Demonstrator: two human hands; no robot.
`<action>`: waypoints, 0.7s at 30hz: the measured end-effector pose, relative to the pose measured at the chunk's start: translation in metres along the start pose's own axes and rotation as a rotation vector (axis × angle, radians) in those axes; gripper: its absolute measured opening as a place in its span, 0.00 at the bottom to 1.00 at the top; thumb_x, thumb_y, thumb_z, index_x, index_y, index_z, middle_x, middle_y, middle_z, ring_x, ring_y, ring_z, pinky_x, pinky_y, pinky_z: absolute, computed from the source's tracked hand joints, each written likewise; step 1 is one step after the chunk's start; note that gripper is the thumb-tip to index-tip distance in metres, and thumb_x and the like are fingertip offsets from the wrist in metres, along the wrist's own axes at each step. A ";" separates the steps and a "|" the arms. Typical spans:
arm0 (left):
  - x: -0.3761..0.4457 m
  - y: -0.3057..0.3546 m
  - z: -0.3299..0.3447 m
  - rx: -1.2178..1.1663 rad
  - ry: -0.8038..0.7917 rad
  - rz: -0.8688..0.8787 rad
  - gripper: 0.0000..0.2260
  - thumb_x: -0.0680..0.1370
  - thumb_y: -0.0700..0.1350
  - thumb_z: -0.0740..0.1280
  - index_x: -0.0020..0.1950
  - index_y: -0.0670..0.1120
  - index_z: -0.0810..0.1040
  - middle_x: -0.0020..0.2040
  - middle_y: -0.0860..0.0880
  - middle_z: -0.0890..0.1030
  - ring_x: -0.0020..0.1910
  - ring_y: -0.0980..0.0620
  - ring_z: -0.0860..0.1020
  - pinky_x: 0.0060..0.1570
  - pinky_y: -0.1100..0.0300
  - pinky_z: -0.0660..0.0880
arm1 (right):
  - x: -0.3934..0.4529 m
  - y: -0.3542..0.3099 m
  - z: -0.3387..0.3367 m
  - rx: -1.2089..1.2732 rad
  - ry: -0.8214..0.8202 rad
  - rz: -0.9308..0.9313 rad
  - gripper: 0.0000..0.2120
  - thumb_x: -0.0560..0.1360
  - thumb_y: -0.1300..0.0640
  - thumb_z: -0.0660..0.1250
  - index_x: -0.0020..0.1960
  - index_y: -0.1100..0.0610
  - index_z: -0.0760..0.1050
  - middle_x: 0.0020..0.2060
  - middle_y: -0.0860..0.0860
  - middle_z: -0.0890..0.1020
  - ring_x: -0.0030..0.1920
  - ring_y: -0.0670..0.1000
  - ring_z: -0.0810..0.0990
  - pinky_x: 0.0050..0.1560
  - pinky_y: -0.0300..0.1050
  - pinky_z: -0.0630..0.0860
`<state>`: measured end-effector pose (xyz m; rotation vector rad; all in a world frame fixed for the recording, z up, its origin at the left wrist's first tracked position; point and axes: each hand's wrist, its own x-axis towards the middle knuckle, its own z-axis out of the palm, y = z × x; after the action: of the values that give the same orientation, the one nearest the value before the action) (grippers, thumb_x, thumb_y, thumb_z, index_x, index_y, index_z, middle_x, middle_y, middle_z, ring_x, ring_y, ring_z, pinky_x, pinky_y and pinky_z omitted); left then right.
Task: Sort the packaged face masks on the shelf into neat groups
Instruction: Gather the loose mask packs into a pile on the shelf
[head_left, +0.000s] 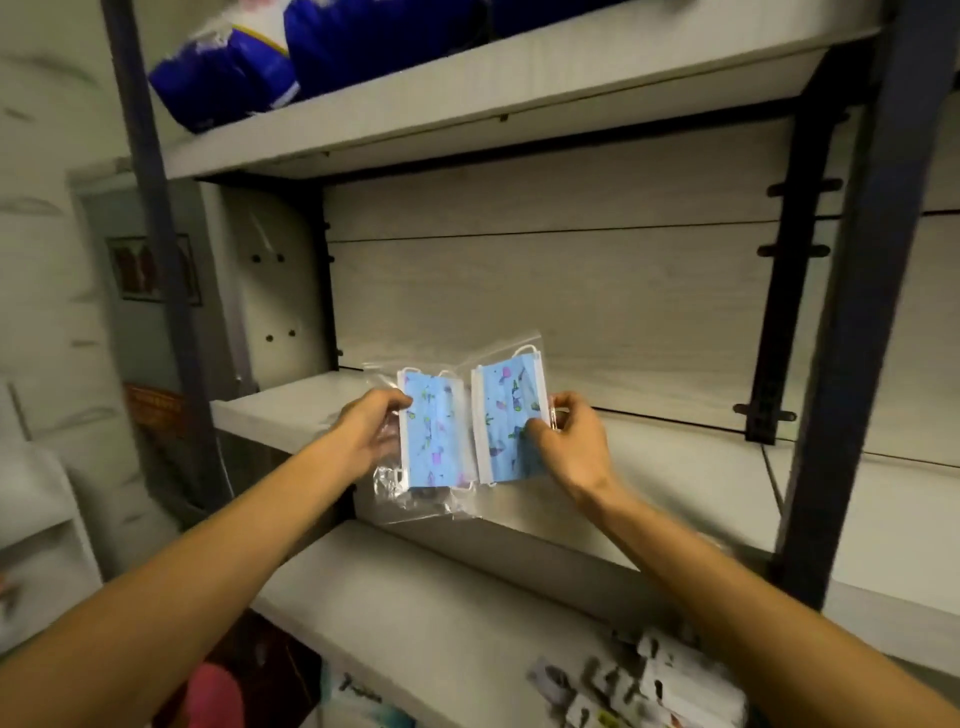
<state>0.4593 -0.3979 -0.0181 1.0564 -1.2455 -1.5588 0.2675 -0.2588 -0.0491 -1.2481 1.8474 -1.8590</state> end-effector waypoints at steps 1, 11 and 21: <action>0.014 0.002 -0.001 0.017 -0.009 0.000 0.03 0.79 0.39 0.66 0.47 0.43 0.78 0.40 0.47 0.78 0.37 0.50 0.79 0.50 0.51 0.80 | 0.012 0.003 0.009 0.003 -0.015 0.022 0.09 0.73 0.62 0.69 0.53 0.57 0.73 0.46 0.52 0.84 0.47 0.55 0.84 0.47 0.57 0.83; 0.107 0.010 -0.020 0.149 -0.027 0.085 0.12 0.73 0.31 0.65 0.56 0.38 0.78 0.53 0.35 0.84 0.42 0.41 0.84 0.37 0.56 0.83 | 0.082 0.040 0.091 0.111 -0.070 0.288 0.15 0.62 0.59 0.73 0.48 0.59 0.76 0.45 0.59 0.86 0.43 0.59 0.87 0.44 0.63 0.84; 0.209 0.009 -0.070 1.063 -0.152 0.247 0.44 0.75 0.49 0.72 0.83 0.44 0.49 0.78 0.42 0.65 0.74 0.42 0.69 0.66 0.55 0.70 | 0.106 0.039 0.173 -0.529 -0.132 0.223 0.15 0.66 0.42 0.76 0.43 0.51 0.79 0.41 0.49 0.85 0.42 0.51 0.84 0.43 0.52 0.83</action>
<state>0.4698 -0.6170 -0.0406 1.3297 -2.3090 -0.7323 0.3082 -0.4606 -0.0710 -1.2071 2.3746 -1.1809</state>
